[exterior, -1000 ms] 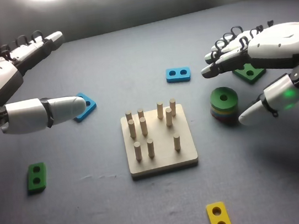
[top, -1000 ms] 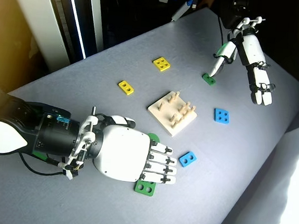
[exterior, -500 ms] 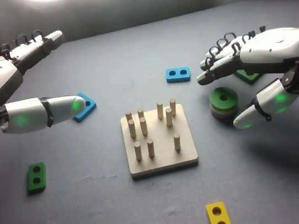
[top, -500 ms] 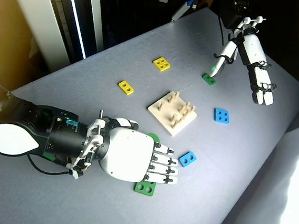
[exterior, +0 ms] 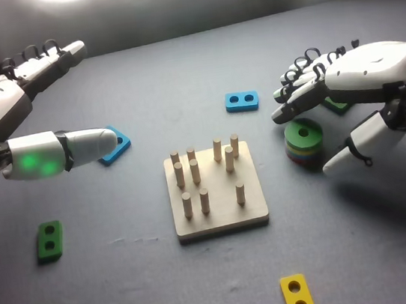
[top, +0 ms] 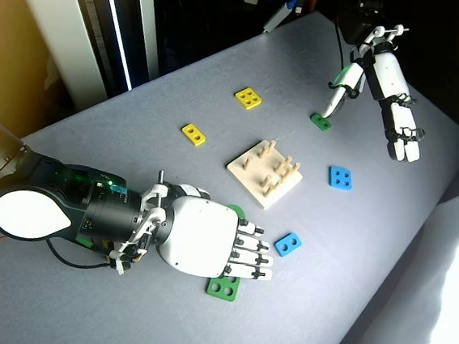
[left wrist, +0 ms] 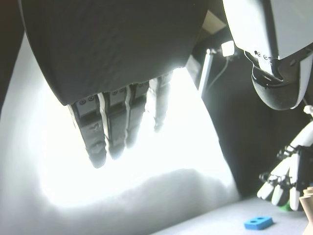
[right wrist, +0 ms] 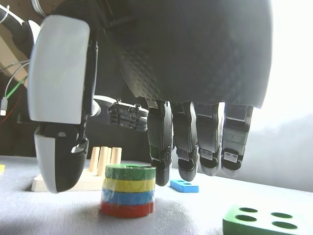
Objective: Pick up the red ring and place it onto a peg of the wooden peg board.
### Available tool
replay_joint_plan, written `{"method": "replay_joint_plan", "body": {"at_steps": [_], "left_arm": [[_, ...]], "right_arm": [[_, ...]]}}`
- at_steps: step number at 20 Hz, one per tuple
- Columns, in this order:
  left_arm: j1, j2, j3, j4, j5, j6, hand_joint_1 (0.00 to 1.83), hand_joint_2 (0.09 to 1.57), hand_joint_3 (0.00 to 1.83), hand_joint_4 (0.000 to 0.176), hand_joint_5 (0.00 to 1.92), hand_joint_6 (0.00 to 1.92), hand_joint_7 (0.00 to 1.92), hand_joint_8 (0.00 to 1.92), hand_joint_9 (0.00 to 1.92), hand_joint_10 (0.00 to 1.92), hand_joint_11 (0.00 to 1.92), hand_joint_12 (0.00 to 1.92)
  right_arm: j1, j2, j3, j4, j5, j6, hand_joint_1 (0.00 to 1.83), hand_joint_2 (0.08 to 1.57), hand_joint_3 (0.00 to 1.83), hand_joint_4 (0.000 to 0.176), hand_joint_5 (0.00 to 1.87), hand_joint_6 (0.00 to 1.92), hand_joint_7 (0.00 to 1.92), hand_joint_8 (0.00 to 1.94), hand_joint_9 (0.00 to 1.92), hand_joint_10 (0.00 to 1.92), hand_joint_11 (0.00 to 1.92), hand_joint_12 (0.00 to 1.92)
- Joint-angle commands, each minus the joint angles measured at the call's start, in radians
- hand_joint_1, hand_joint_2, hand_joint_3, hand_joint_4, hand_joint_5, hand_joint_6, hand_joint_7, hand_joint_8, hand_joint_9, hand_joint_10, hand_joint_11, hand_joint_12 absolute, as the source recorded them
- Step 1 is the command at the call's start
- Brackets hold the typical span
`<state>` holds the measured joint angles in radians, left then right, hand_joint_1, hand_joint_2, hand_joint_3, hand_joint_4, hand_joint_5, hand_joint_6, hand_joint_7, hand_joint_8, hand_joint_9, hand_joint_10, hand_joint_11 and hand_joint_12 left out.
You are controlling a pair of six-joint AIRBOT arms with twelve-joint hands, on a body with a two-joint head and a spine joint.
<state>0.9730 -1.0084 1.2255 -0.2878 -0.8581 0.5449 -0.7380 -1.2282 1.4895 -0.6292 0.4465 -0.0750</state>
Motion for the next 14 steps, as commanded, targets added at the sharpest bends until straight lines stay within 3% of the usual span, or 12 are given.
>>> {"method": "replay_joint_plan", "body": {"at_steps": [1, 9, 10, 13, 14], "left_arm": [[-0.012, -0.002, 0.007, -0.002, -0.121, -0.009, 0.38, 0.96, 0.0, 0.147, 0.07, 0.0, 0.0, 0.0, 0.0, 0.0, 0.0, 0.0], [-0.018, -0.002, 0.006, 0.003, -0.122, -0.01, 0.4, 0.97, 0.0, 0.151, 0.07, 0.0, 0.0, 0.0, 0.0, 0.0, 0.0, 0.0], [-0.018, -0.002, 0.006, 0.003, -0.122, -0.01, 0.4, 0.97, 0.0, 0.156, 0.07, 0.0, 0.0, 0.0, 0.0, 0.0, 0.0, 0.0], [-0.018, -0.003, 0.006, 0.004, -0.122, -0.01, 0.4, 0.98, 0.01, 0.15, 0.07, 0.0, 0.0, 0.0, 0.0, 0.0, 0.0, 0.0], [-0.018, -0.003, 0.006, 0.004, -0.123, -0.012, 0.4, 0.98, 0.0, 0.141, 0.07, 0.0, 0.0, 0.0, 0.0, 0.0, 0.0, 0.0]], "right_arm": [[0.016, -0.004, 0.005, 0.029, 0.08, 0.009, 0.91, 0.97, 0.0, 0.002, 0.5, 0.04, 0.23, 0.01, 0.07, 0.01, 0.0, 0.0], [0.027, -0.012, 0.012, 0.029, 0.08, 0.01, 0.84, 0.95, 0.0, 0.0, 0.58, 0.06, 0.28, 0.01, 0.11, 0.02, 0.05, 0.04], [0.029, -0.016, 0.015, 0.029, 0.08, 0.01, 0.83, 0.95, 0.0, 0.0, 0.6, 0.01, 0.29, 0.0, 0.12, 0.0, 0.01, 0.18], [0.034, -0.027, 0.023, 0.029, 0.08, 0.013, 0.81, 0.95, 0.01, 0.0, 0.6, 0.0, 0.29, 0.0, 0.12, 0.0, 0.0, 0.23], [0.035, -0.028, 0.024, 0.029, 0.08, 0.013, 0.83, 0.96, 0.01, 0.0, 0.61, 0.0, 0.3, 0.0, 0.14, 0.01, 0.0, 0.27]]}}
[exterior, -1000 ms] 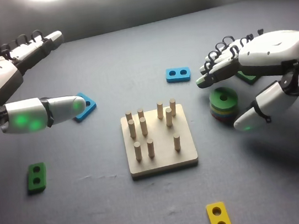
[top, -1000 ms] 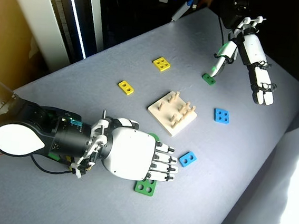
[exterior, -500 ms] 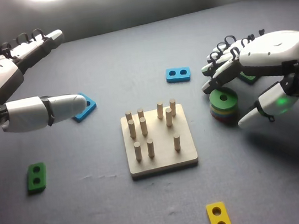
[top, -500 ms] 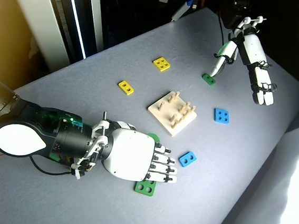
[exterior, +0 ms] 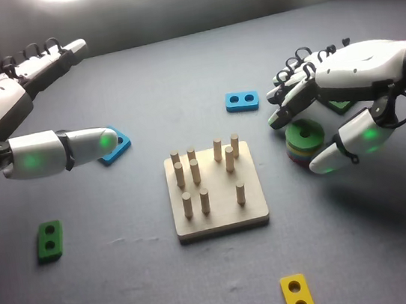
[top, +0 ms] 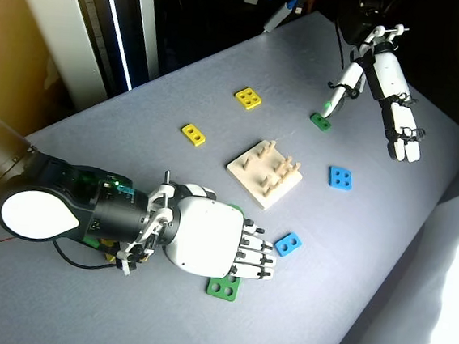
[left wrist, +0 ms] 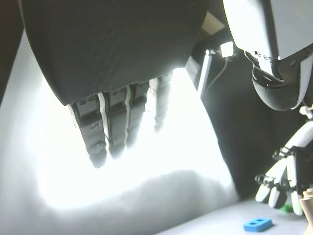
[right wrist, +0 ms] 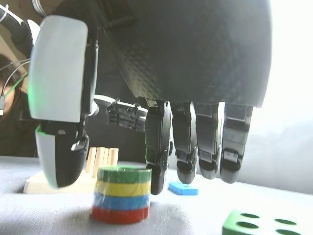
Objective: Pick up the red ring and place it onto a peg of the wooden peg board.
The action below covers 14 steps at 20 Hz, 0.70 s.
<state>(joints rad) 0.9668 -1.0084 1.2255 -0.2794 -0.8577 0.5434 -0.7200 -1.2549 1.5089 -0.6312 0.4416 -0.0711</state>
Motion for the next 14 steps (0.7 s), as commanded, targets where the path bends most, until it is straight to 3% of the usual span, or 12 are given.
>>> {"method": "replay_joint_plan", "body": {"at_steps": [1, 3, 5, 7, 9, 10, 11, 12, 14], "left_arm": [[-0.012, -0.003, 0.006, -0.003, -0.124, -0.011, 0.41, 0.97, 0.0, 0.142, 0.08, 0.0, 0.01, 0.0, 0.0, 0.0, 0.0, 0.0], [-0.013, -0.001, 0.005, -0.003, -0.126, -0.012, 0.43, 0.98, 0.0, 0.148, 0.07, 0.0, 0.0, 0.0, 0.0, 0.0, 0.0, 0.0], [-0.013, 0.0, 0.004, -0.003, -0.127, -0.013, 0.41, 0.98, 0.0, 0.138, 0.07, 0.0, 0.01, 0.0, 0.0, 0.0, 0.0, 0.0], [-0.013, 0.0, 0.004, -0.003, -0.128, -0.013, 0.4, 0.99, 0.01, 0.14, 0.06, 0.0, 0.0, 0.0, 0.0, 0.0, 0.0, 0.0], [-0.013, 0.001, 0.004, -0.003, -0.128, -0.013, 0.4, 0.99, 0.0, 0.15, 0.06, 0.0, 0.0, 0.0, 0.0, 0.0, 0.0, 0.0], [-0.013, 0.002, 0.003, -0.003, -0.128, -0.013, 0.41, 0.99, 0.0, 0.147, 0.06, 0.0, 0.0, 0.0, 0.0, 0.0, 0.0, 0.0], [-0.013, 0.002, 0.003, -0.003, -0.128, -0.013, 0.41, 0.99, 0.0, 0.131, 0.07, 0.0, 0.0, 0.0, 0.0, 0.0, 0.0, 0.0], [-0.013, 0.002, 0.003, -0.003, -0.129, -0.013, 0.42, 0.99, 0.0, 0.139, 0.07, 0.0, 0.0, 0.0, 0.0, 0.0, 0.0, 0.0], [-0.013, 0.002, 0.003, -0.003, -0.129, -0.014, 0.41, 0.99, 0.0, 0.132, 0.07, 0.0, 0.0, 0.0, 0.0, 0.0, 0.0, 0.0]], "right_arm": [[0.018, -0.001, 0.005, 0.031, 0.085, 0.009, 0.83, 0.96, 0.0, 0.0, 0.62, 0.01, 0.32, 0.01, 0.15, 0.01, 0.0, 0.28], [0.017, -0.001, 0.006, 0.03, 0.084, 0.009, 0.83, 0.96, 0.0, 0.0, 0.62, 0.0, 0.31, 0.0, 0.13, 0.0, 0.0, 0.16], [0.015, -0.001, 0.008, 0.03, 0.082, 0.011, 0.83, 0.96, 0.0, 0.0, 0.62, 0.0, 0.31, 0.0, 0.12, 0.0, 0.0, 0.14], [0.012, -0.001, 0.009, 0.027, 0.08, 0.013, 0.84, 0.97, 0.0, 0.0, 0.63, 0.01, 0.32, 0.0, 0.16, 0.01, 0.0, 0.32], [0.013, -0.001, 0.009, 0.018, 0.078, 0.018, 0.84, 0.96, 0.0, 0.0, 0.63, 0.01, 0.33, 0.0, 0.16, 0.01, 0.0, 0.32], [0.014, -0.001, 0.009, 0.012, 0.076, 0.02, 0.83, 0.96, 0.0, 0.0, 0.63, 0.01, 0.32, 0.0, 0.15, 0.0, 0.0, 0.29], [0.014, -0.001, 0.01, 0.005, 0.073, 0.025, 0.82, 0.97, 0.0, 0.0, 0.63, 0.01, 0.32, 0.0, 0.15, 0.0, 0.0, 0.28], [0.014, -0.001, 0.01, 0.004, 0.073, 0.028, 0.85, 0.96, 0.0, 0.0, 0.64, 0.01, 0.32, 0.0, 0.14, 0.0, 0.0, 0.28], [0.015, -0.001, 0.01, 0.003, 0.073, 0.03, 0.85, 0.97, 0.0, 0.0, 0.64, 0.01, 0.32, 0.0, 0.14, 0.0, 0.0, 0.28]]}}
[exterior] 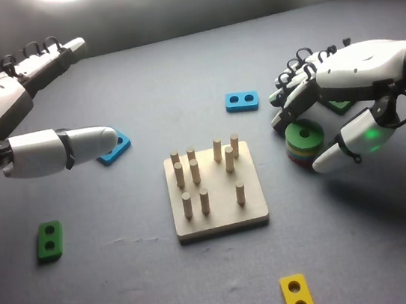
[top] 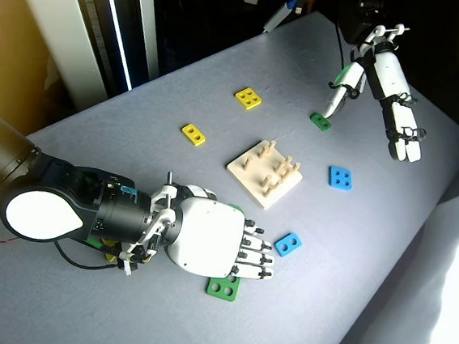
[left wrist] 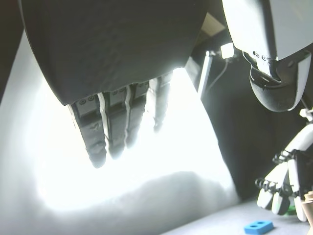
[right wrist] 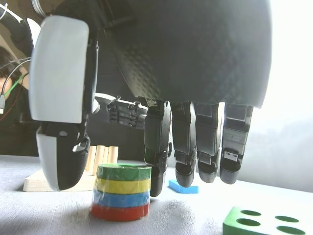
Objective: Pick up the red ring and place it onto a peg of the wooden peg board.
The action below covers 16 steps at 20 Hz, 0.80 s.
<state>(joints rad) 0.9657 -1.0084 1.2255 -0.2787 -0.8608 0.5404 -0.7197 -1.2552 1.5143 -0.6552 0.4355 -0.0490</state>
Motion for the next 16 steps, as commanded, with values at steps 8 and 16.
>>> {"method": "replay_joint_plan", "body": {"at_steps": [8, 16], "left_arm": [[-0.012, 0.002, 0.003, -0.003, -0.126, -0.011, 0.42, 0.99, 0.0, 0.145, 0.08, 0.0, 0.0, 0.0, 0.0, 0.0, 0.0, 0.0], [-0.012, 0.002, 0.003, -0.004, -0.126, -0.011, 0.38, 0.98, 0.0, 0.131, 0.05, 0.0, 0.0, 0.0, 0.0, 0.0, 0.0, 0.0]], "right_arm": [[0.015, -0.001, 0.005, 0.027, 0.082, 0.011, 0.99, 1.07, 0.01, 0.0, 0.8, 0.07, 0.38, 0.01, 0.19, 0.01, 0.0, 0.43], [0.019, -0.001, 0.005, 0.027, 0.087, 0.014, 1.11, 1.2, 0.0, 0.0, 0.82, 1.23, 0.5, 0.0, 0.25, 0.01, 0.0, 0.61]]}}
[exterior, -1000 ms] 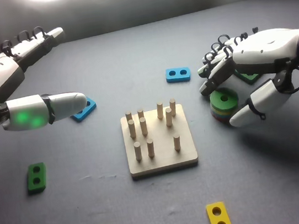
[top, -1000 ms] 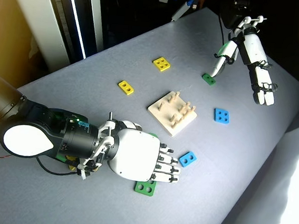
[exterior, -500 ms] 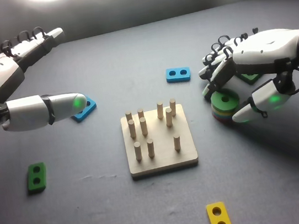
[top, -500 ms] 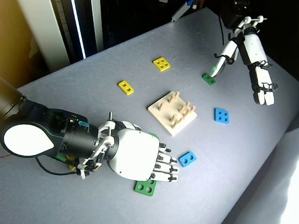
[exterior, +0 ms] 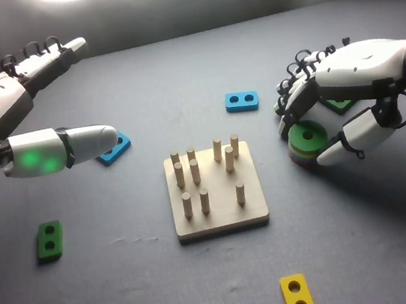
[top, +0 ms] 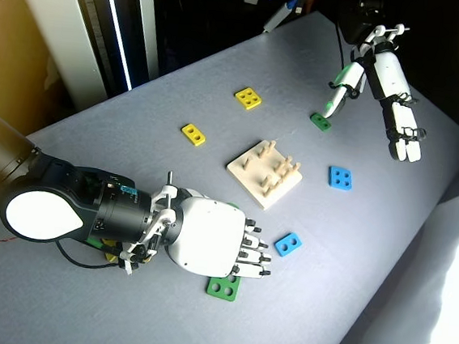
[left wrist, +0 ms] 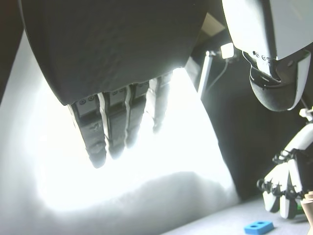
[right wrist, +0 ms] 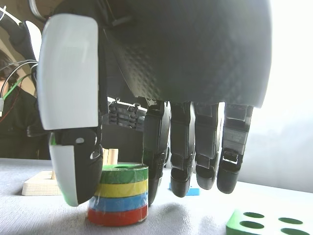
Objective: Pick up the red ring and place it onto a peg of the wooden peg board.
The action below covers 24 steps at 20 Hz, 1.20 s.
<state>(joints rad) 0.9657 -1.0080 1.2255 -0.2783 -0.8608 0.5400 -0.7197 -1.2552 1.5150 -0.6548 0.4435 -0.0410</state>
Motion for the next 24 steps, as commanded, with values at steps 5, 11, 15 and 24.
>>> {"method": "replay_joint_plan", "body": {"at_steps": [5, 11, 15, 24], "left_arm": [[-0.003, 0.006, 0.004, -0.014, -0.133, -0.011, 0.41, 0.99, 0.0, 0.14, 0.05, 0.0, 0.0, 0.0, 0.0, 0.0, 0.0, 0.0], [0.015, 0.011, 0.005, -0.033, -0.142, -0.011, 0.4, 0.98, 0.0, 0.159, 0.06, 0.0, 0.0, 0.0, 0.0, 0.0, 0.0, 0.0], [0.017, 0.011, 0.008, -0.037, -0.141, -0.011, 0.39, 0.98, 0.0, 0.175, 0.07, 0.0, 0.0, 0.0, 0.0, 0.0, 0.0, 0.0], [0.019, 0.009, 0.017, -0.045, -0.135, -0.011, 0.39, 0.99, 0.0, 0.176, 0.07, 0.0, 0.0, 0.0, 0.0, 0.0, 0.0, 0.0]], "right_arm": [[0.02, 0.003, 0.006, 0.027, 0.119, 0.039, 1.11, 1.2, 0.0, 0.0, 0.82, 1.24, 0.47, 0.0, 0.26, 0.01, 0.0, 0.63], [0.021, 0.009, 0.005, 0.027, 0.224, 0.122, 1.11, 1.2, 0.0, 0.0, 0.81, 1.25, 0.46, 0.0, 0.23, 0.0, 0.0, 0.89], [0.021, 0.01, -0.002, 0.026, 0.278, 0.163, 1.11, 1.2, 0.0, 0.0, 0.82, 1.24, 0.5, 0.0, 0.25, 0.02, 0.0, 1.19], [0.049, 0.019, -0.042, -0.049, 0.346, 0.23, 1.11, 1.2, 0.0, 0.0, 0.81, 1.26, 0.52, 0.01, 0.29, 0.07, 0.0, 1.28]]}}
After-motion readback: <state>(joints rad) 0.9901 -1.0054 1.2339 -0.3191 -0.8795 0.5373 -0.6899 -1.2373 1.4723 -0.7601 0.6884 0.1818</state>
